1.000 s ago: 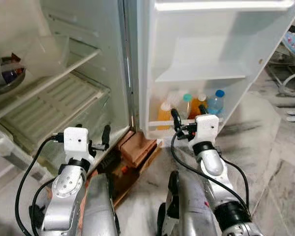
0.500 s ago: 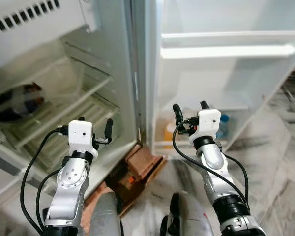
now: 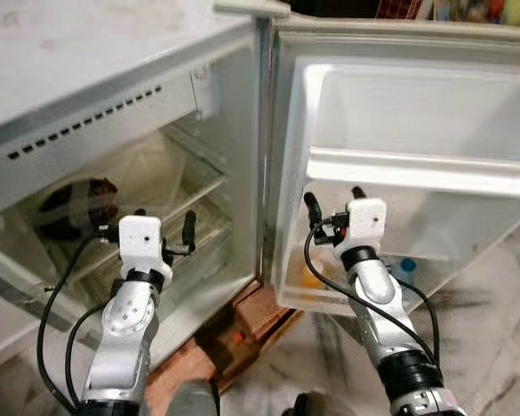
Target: Restocking fridge
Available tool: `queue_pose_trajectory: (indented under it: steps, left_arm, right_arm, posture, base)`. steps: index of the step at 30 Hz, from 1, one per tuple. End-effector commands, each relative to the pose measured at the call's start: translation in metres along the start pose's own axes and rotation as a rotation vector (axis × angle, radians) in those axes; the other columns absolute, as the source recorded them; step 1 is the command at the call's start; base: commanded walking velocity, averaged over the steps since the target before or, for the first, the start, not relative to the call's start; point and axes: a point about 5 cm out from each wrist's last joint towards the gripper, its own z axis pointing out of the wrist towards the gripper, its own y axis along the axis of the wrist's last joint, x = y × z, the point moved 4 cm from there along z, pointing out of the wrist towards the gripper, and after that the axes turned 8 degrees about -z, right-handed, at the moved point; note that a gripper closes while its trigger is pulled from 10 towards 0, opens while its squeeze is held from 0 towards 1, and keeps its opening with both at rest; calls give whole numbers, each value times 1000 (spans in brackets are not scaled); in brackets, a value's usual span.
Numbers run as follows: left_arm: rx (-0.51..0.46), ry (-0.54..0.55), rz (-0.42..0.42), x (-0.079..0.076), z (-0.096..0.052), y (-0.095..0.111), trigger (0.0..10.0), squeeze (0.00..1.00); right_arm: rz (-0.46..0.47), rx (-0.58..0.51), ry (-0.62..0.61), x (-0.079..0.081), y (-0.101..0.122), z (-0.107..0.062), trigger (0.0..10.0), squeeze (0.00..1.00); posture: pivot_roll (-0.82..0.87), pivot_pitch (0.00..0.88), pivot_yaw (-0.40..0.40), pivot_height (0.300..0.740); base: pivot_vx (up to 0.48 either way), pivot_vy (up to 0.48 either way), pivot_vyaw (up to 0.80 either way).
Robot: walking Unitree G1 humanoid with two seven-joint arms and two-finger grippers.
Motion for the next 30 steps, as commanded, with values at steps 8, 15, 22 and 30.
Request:
queue_pose_trajectory:
  steps: [8,15,22,30]
  left_arm:
    - [32,-10,26,-2,5,-7,10000,0]
    - [29,-12,31,-2,6,-7,10000,0]
    - [28,-32,54,1,7,-7,10000,0]
    - [32,-37,62,0,9,-8,10000,0]
  right_arm:
    - [43,62,12,3,-8,-3,10000,0]
    - [47,62,12,2,-7,-1,10000,0]
    - [4,62,26,2,-5,2,10000,0]
    - [-13,53,58,9,1,6,10000,0]
  posture:
    - [121,0,-19,740]
    - [121,0,-19,740]
    - [120,0,-19,740]
    - [118,0,-18,740]
  base:
    - [-227,-45,0]
    - [-168,-391,0]
    - [0,-407,0]
    - [241,-394,0]
